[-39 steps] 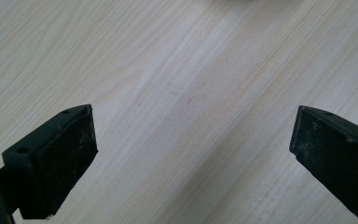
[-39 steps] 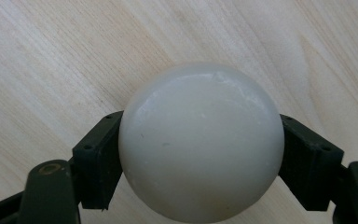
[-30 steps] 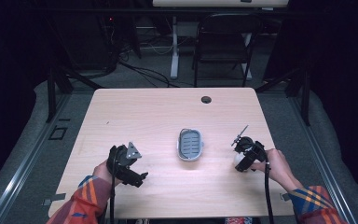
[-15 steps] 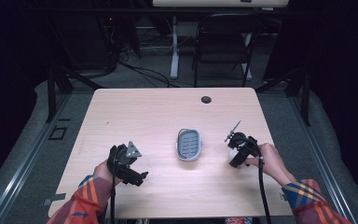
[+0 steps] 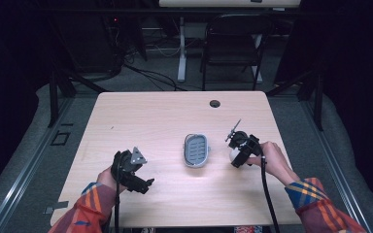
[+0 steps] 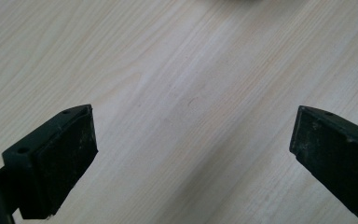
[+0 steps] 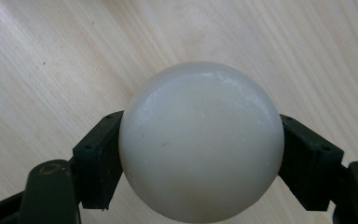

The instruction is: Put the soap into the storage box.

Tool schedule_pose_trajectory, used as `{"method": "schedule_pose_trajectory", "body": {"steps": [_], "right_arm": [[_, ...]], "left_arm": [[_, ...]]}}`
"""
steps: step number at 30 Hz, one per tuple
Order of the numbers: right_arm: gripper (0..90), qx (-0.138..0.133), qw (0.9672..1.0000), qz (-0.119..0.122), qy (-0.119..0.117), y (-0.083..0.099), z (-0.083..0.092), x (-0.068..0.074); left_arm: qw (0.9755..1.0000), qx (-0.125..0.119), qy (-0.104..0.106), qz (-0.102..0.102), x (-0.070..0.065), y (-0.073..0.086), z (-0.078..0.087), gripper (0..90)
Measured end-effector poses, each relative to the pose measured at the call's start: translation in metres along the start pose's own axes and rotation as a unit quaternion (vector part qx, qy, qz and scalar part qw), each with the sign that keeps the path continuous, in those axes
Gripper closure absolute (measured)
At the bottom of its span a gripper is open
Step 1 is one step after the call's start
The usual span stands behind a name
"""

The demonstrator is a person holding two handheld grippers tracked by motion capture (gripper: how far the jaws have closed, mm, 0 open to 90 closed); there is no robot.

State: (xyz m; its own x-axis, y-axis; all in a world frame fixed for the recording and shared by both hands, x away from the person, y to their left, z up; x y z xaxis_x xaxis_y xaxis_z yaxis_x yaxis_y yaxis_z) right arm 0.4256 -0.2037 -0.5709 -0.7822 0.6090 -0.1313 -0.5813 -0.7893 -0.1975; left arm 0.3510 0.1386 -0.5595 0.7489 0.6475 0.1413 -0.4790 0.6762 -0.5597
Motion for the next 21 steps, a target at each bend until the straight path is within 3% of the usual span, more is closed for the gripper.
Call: {"method": "schedule_pose_trajectory", "body": {"steps": [14,21], "right_arm": [[23.7,-0.007,0.9996,0.024,0.012,-0.024,0.012,0.000],[23.7,-0.015,0.9994,0.030,0.006,-0.036,0.011,0.004]], "left_arm": [[1.0000,0.004,0.001,-0.001,0.000,0.000,-0.001,0.5],[1.0000,0.004,0.001,0.000,0.000,0.000,-0.001,0.5]]}}
Point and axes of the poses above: each handheld gripper's, and its own axes: z roughly backward along the jaws, y roughly out of its underside, x roughly to its left, the point moved 7 cm from there along -z, roughly forward along the jaws
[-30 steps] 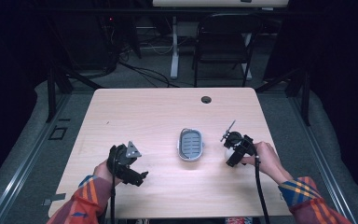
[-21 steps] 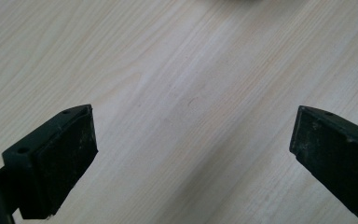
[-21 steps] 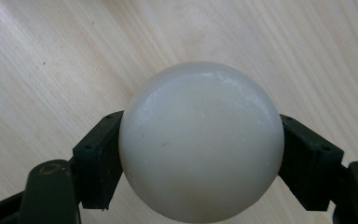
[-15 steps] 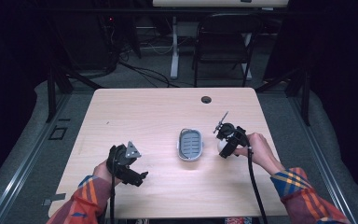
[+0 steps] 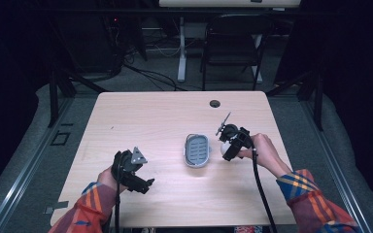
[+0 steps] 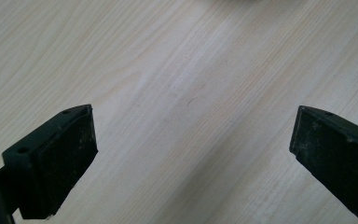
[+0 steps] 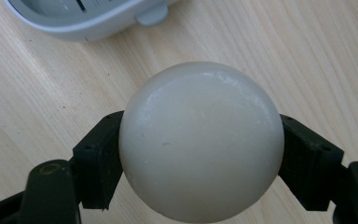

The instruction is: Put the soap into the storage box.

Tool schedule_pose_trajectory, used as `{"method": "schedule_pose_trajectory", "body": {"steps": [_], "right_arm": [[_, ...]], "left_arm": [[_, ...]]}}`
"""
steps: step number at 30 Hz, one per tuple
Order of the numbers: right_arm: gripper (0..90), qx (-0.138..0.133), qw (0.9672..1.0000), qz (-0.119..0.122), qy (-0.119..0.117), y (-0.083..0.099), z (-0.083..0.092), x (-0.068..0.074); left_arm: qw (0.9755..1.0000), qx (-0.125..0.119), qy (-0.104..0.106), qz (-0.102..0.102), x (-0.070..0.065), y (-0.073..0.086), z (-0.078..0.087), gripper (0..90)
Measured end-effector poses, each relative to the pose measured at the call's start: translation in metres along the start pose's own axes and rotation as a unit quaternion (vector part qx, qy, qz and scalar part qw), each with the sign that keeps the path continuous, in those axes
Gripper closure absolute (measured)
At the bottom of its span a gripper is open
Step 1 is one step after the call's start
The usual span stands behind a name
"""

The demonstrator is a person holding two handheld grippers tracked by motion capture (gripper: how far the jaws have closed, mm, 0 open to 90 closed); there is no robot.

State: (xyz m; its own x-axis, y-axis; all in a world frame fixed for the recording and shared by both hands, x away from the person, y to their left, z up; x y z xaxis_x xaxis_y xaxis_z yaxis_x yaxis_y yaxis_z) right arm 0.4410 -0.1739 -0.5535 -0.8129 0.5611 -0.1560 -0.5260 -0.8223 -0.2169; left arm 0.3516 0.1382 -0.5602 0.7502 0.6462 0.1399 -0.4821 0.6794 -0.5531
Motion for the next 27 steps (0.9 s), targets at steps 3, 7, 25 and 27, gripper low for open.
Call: {"method": "schedule_pose_trajectory", "body": {"steps": [3,7,25,27], "right_arm": [[23.7,-0.001,1.0000,0.004,-0.001,-0.005,0.002,0.002],[23.7,-0.001,1.0000,0.006,-0.002,-0.009,0.004,0.001],[23.7,-0.001,0.9997,0.020,0.009,-0.019,0.010,0.001],[23.7,0.001,0.9997,0.022,0.011,-0.020,0.011,0.001]], "left_arm": [[1.0000,0.000,0.000,0.000,0.000,0.000,0.000,0.5],[1.0000,-0.001,0.000,0.000,0.000,0.000,0.000,0.5],[1.0000,0.003,0.000,-0.001,-0.001,0.001,-0.001,0.5],[1.0000,0.002,0.000,0.000,-0.001,0.001,-0.001,0.5]]}}
Point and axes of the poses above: each handheld gripper's, and its own axes: z roughly backward along the jaws, y roughly out of its underside, x roughly to its left, the point moved 7 cm from there along -z, roughly forward along the jaws
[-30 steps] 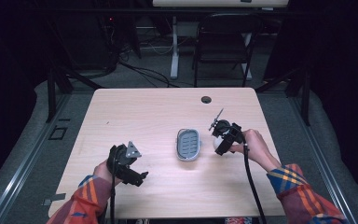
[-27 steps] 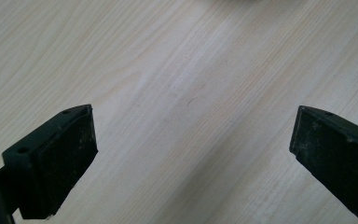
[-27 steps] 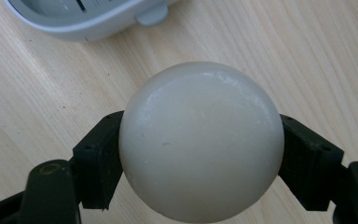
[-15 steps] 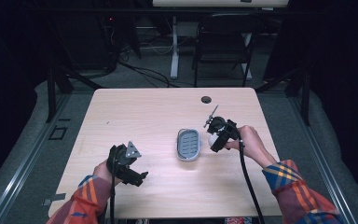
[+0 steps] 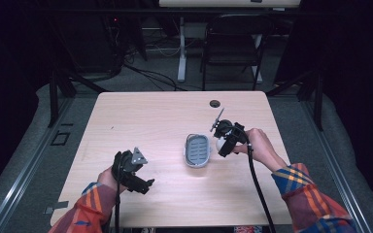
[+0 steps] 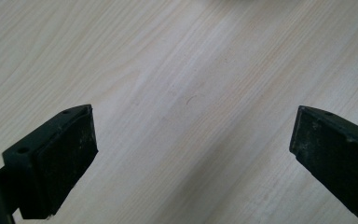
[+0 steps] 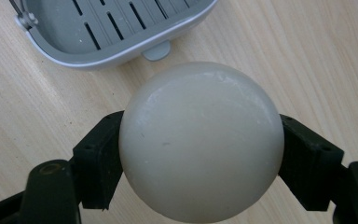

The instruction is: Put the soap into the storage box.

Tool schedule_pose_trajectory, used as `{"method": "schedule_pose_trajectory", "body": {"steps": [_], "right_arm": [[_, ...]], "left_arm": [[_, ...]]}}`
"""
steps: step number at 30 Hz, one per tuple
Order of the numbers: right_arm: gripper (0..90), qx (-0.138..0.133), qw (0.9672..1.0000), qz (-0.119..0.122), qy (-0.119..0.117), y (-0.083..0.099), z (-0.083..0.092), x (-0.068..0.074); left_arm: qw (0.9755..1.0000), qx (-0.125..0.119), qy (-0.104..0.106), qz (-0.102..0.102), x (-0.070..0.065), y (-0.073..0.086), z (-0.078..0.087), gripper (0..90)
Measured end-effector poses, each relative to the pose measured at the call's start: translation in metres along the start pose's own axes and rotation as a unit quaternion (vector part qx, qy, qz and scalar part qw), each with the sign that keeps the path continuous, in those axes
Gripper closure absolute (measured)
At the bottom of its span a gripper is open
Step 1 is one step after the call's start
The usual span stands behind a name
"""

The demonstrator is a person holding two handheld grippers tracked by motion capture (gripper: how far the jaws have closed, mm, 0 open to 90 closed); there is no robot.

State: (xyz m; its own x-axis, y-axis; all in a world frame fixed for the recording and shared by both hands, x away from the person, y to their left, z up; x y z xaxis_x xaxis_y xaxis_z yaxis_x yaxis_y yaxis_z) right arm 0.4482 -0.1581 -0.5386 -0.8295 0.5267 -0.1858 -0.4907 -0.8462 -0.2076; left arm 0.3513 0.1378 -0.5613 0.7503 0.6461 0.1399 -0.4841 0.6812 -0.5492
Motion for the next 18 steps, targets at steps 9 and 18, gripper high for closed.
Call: {"method": "schedule_pose_trajectory", "body": {"steps": [9,18], "right_arm": [[23.7,-0.002,0.9999,0.009,0.007,-0.010,0.009,-0.001],[23.7,-0.007,0.9998,0.018,0.003,-0.024,0.012,0.003]], "left_arm": [[1.0000,-0.001,0.001,0.000,0.000,0.000,0.000,0.5],[1.0000,-0.001,0.002,-0.001,0.000,0.000,0.001,0.6]]}}
Point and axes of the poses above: each handheld gripper's, and its own axes: z roughly backward along the jaws, y roughly out of its underside, x roughly to its left, the point moved 7 cm from there along -z, roughly forward along the jaws
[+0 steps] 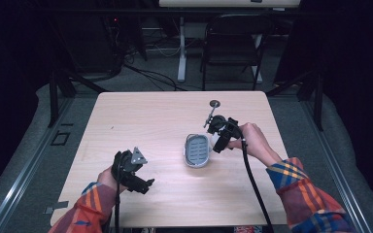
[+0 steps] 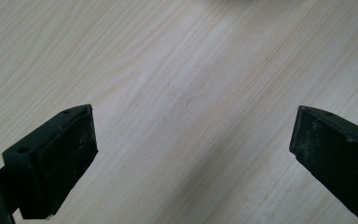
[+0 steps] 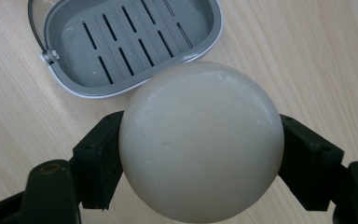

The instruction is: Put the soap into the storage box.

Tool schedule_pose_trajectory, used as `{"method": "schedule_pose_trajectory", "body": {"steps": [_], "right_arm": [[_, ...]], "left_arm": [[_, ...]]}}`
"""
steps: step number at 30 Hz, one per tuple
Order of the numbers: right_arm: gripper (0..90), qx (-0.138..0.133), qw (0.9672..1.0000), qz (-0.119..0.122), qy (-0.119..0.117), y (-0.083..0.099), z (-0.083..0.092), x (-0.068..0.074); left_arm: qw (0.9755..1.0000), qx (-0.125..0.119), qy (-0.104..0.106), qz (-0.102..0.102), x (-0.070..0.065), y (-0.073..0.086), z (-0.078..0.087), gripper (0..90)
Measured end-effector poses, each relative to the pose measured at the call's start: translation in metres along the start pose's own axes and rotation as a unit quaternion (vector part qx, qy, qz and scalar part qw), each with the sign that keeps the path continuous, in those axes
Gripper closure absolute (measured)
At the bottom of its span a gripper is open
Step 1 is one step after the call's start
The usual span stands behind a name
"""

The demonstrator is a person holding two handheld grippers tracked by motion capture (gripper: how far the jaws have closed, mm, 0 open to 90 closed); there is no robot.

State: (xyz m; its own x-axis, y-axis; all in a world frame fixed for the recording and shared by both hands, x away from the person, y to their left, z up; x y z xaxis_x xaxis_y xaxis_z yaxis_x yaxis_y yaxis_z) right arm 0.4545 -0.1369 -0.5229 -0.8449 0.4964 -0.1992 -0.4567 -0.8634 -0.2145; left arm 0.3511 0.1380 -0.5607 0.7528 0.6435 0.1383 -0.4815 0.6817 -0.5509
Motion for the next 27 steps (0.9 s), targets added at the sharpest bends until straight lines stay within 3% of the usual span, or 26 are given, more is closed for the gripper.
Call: {"method": "schedule_pose_trajectory", "body": {"steps": [9,27], "right_arm": [[23.7,0.001,0.9999,0.011,-0.001,-0.015,0.001,0.005],[23.7,0.009,0.9994,0.031,-0.013,-0.045,-0.012,0.019]], "left_arm": [[1.0000,-0.001,0.001,0.001,0.000,0.000,0.000,0.5],[1.0000,-0.001,0.001,-0.002,0.000,0.000,0.001,0.6]]}}
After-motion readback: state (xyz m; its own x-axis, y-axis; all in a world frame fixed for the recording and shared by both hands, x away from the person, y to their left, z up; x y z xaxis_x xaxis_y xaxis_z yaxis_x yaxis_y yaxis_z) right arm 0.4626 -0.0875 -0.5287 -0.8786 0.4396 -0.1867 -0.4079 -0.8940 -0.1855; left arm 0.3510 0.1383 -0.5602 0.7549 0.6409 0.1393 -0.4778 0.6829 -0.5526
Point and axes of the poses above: each handheld gripper's, and its own axes: z roughly backward along the jaws, y roughly out of its underside, x roughly to its left, the point moved 7 cm from there along -z, roughly forward along the jaws
